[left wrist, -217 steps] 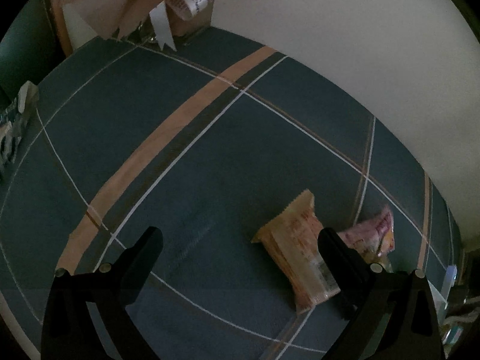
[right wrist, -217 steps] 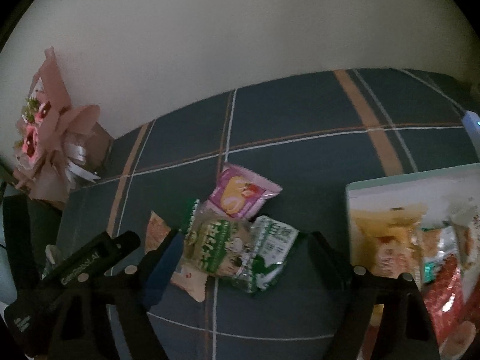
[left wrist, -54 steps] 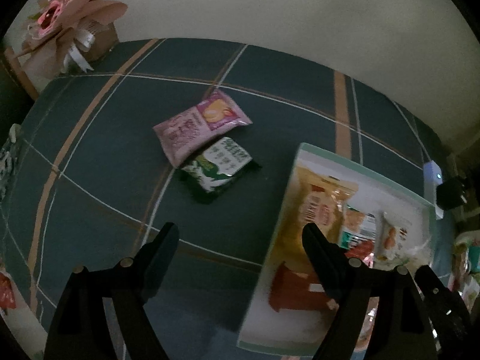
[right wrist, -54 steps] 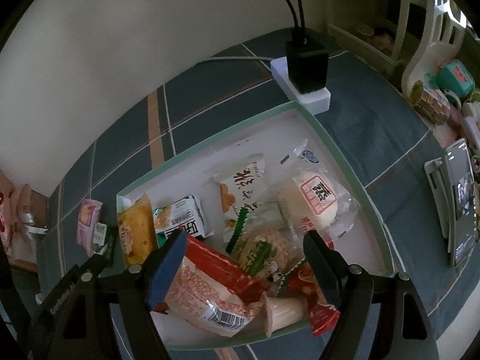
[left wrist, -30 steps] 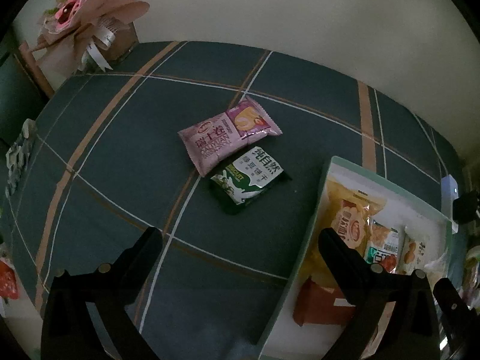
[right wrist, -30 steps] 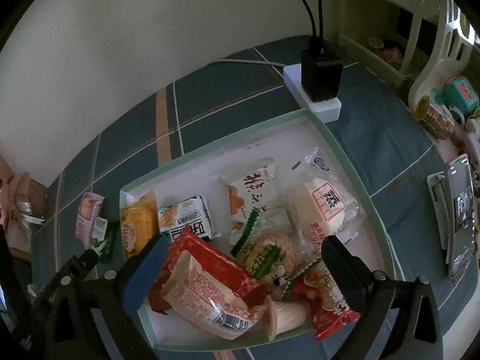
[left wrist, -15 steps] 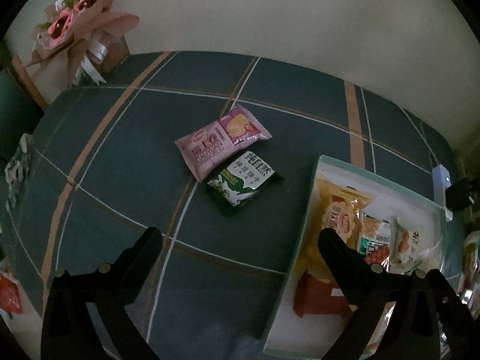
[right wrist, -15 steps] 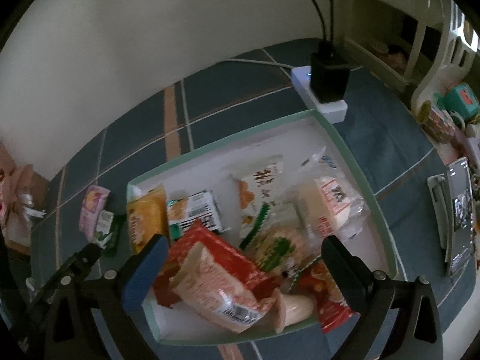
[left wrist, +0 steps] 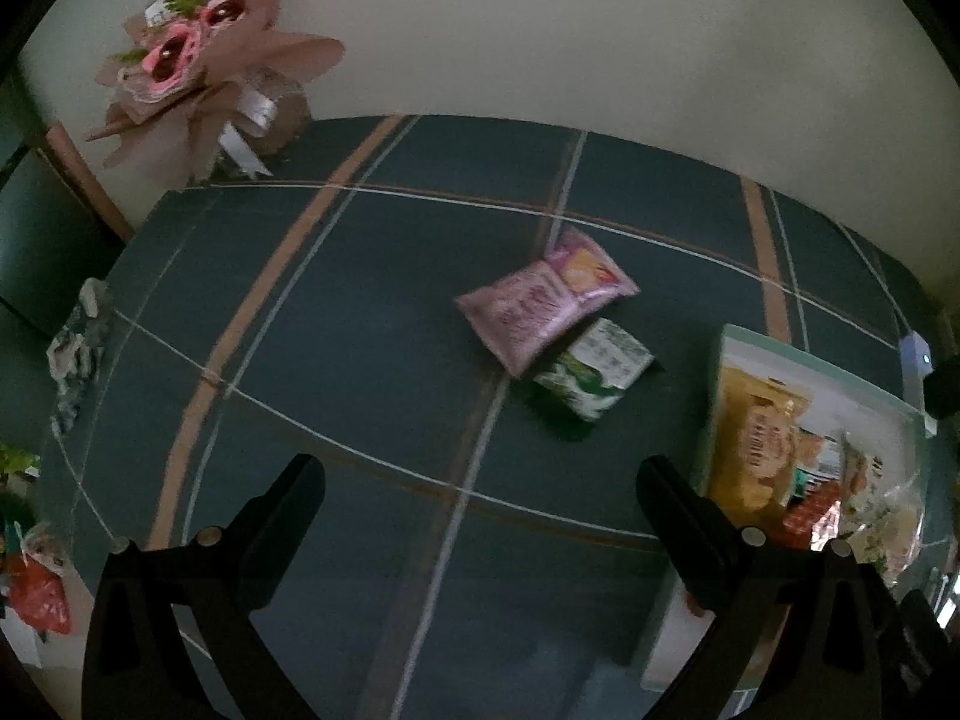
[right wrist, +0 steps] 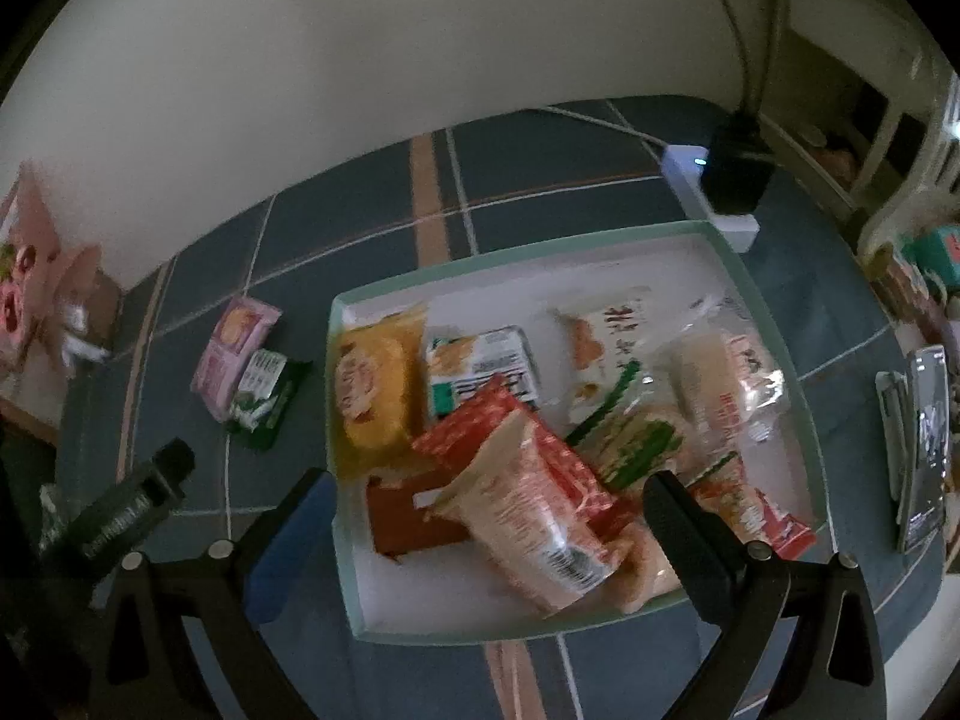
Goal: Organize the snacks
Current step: 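Withdraw both grippers from the tray toward the pink bag and biscuit pack, then lower the left gripper onto the pink-purple bag while the right approaches the green-white biscuit pack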
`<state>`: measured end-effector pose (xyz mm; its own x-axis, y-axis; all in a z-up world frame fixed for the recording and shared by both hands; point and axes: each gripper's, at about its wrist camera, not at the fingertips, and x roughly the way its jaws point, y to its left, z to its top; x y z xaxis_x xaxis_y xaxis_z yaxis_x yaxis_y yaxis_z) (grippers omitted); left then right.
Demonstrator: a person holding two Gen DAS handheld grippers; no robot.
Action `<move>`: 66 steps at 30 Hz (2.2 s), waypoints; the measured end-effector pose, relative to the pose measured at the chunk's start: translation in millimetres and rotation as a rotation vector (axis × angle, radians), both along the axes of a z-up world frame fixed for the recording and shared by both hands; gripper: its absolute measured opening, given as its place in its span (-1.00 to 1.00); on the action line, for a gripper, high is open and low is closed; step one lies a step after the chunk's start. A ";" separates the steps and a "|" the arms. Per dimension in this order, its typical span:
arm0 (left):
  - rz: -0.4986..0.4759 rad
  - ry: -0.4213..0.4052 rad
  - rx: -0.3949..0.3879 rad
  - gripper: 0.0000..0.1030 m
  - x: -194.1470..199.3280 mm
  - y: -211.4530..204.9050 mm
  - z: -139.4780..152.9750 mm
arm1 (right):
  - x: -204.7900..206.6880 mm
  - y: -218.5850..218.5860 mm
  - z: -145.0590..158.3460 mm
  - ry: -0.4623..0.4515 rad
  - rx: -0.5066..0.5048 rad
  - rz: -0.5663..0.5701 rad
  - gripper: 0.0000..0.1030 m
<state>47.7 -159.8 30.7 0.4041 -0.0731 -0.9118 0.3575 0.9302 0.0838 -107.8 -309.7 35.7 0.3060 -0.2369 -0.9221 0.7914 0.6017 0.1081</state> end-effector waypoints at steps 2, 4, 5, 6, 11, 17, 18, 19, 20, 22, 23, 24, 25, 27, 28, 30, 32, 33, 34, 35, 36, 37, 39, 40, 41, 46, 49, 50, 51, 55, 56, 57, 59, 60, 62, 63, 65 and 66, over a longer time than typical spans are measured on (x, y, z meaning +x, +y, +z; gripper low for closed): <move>0.011 -0.006 0.002 1.00 5.4 8.6 2.4 | 6.8 6.1 -0.3 0.009 -0.007 0.022 1.00; 0.018 -0.012 0.004 1.00 10.4 15.0 4.2 | 13.2 11.9 0.4 0.011 -0.014 0.035 1.00; 0.022 -0.013 0.003 1.00 13.7 18.9 5.1 | 15.5 13.4 0.4 0.011 -0.015 0.040 1.00; 0.025 -0.014 0.001 1.00 16.5 22.0 5.8 | 19.1 15.9 0.3 0.011 -0.015 0.046 1.00; 0.055 -0.016 -0.008 1.00 29.7 39.2 9.3 | 36.6 27.9 -3.6 0.016 -0.008 0.073 1.00; 0.107 -0.002 -0.019 1.00 50.8 62.2 3.9 | 55.5 41.2 -9.0 0.016 -0.008 0.100 1.00; 0.116 0.004 -0.023 1.00 55.7 65.3 1.8 | 59.6 42.9 -9.7 0.011 -0.009 0.108 1.00; 0.121 0.007 -0.028 1.00 59.4 67.0 0.2 | 63.7 44.1 -10.4 0.004 -0.007 0.111 1.00; 0.124 0.009 -0.030 1.00 61.7 67.8 -0.7 | 67.3 44.7 -11.0 -0.001 -0.006 0.112 1.00; 0.130 0.015 -0.031 1.00 70.8 68.8 -4.5 | 75.6 45.7 -11.6 -0.017 -0.009 0.113 1.00; 0.132 0.015 -0.034 1.00 74.3 68.9 -5.4 | 80.0 46.0 -12.2 -0.023 -0.012 0.112 1.00; 0.136 0.010 -0.044 1.00 79.9 68.9 -6.0 | 84.0 45.9 -12.7 -0.028 -0.016 0.109 1.00; 0.139 0.007 -0.055 1.00 83.9 68.8 -6.6 | 88.4 45.9 -13.3 -0.036 -0.019 0.106 1.00; 0.133 0.007 -0.081 1.00 91.3 67.1 -9.7 | 96.2 45.6 -13.5 -0.056 -0.029 0.106 1.00; 0.127 0.008 -0.092 1.00 94.5 66.4 -12.0 | 100.6 45.7 -13.9 -0.064 -0.033 0.109 1.00; 0.116 0.010 -0.099 1.00 100.5 63.7 -17.2 | 111.2 46.2 -15.0 -0.081 -0.045 0.117 0.94; 0.108 0.011 -0.101 1.00 105.2 60.0 -23.5 | 120.0 46.8 -17.4 -0.095 -0.052 0.124 0.87; 0.101 0.009 -0.104 1.00 107.7 57.6 -27.0 | 125.2 46.8 -19.8 -0.101 -0.052 0.124 0.81; 0.093 0.007 -0.107 1.00 109.4 55.6 -28.6 | 130.3 47.1 -23.3 -0.105 -0.050 0.121 0.74; 0.083 0.005 -0.110 1.00 111.6 53.7 -29.9 | 133.9 48.0 -26.9 -0.105 -0.047 0.122 0.71; 0.066 -0.003 -0.112 1.00 113.2 50.5 -31.6 | 139.0 49.0 -31.6 -0.101 -0.043 0.129 0.69; 0.056 -0.013 -0.113 1.00 114.4 47.9 -32.5 | 143.4 49.9 -35.8 -0.095 -0.040 0.136 0.63; 0.040 -0.027 -0.119 1.00 117.3 44.4 -35.3 | 152.7 51.8 -45.0 -0.087 -0.037 0.149 0.51; 0.035 -0.028 -0.121 1.00 119.0 43.2 -36.9 | 157.5 52.3 -50.1 -0.085 -0.033 0.152 0.50; 0.033 -0.027 -0.126 1.00 121.4 42.8 -39.7 | 159.7 52.6 -53.0 -0.084 -0.032 0.154 0.50; 0.039 -0.022 -0.175 1.00 129.3 43.3 -44.2 | 174.9 53.1 -68.1 -0.083 -0.035 0.164 0.47; 0.014 -0.030 -0.178 1.00 129.9 37.8 -46.8 | 182.6 51.8 -80.2 -0.072 -0.036 0.165 0.47; 0.006 -0.031 -0.180 1.00 130.1 35.4 -48.0 | 185.0 51.3 -83.9 -0.062 -0.042 0.163 0.47; -0.003 -0.030 -0.184 1.00 130.3 32.7 -49.2 | 187.0 50.7 -87.6 -0.053 -0.046 0.162 0.47; -0.046 -0.020 -0.202 1.00 127.6 21.1 -53.0 | 191.9 46.8 -100.4 -0.038 -0.035 0.169 0.46; -0.061 -0.021 -0.201 1.00 126.5 16.9 -54.1 | 192.4 46.4 -101.9 -0.029 -0.041 0.171 0.43; -0.070 -0.022 -0.199 1.00 125.6 14.3 -54.8 | 192.7 45.5 -102.5 -0.026 -0.043 0.176 0.34; -0.094 -0.026 -0.189 1.00 123.7 6.6 -57.4 | 192.2 41.1 -104.0 -0.029 -0.032 0.181 0.19; -0.100 -0.025 -0.188 1.00 123.2 4.3 -58.1 | 191.4 40.0 -104.4 -0.031 -0.024 0.184 0.14; -0.122 -0.015 -0.194 1.00 123.7 -1.9 -61.2 | 189.2 37.7 -105.1 -0.038 -0.017 0.190 0.07; -0.134 -0.011 -0.195 1.00 123.4 -5.2 -62.3 | 187.8 36.2 -105.5 -0.040 -0.015 0.190 0.03; -0.180 -0.015 -0.191 0.98 120.8 -14.9 -63.8 | 184.8 33.1 -105.3 -0.047 -0.007 0.183 -0.04; -0.195 -0.018 -0.187 0.96 119.5 -18.2 -63.7 | 183.4 30.6 -105.2 -0.054 0.000 0.178 -0.06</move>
<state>167.2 -178.0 -33.0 0.3822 -0.3175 -0.8678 0.5313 0.8439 -0.0748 75.7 -279.1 -69.5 0.3918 -0.1746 -0.9033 0.6658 0.7314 0.1474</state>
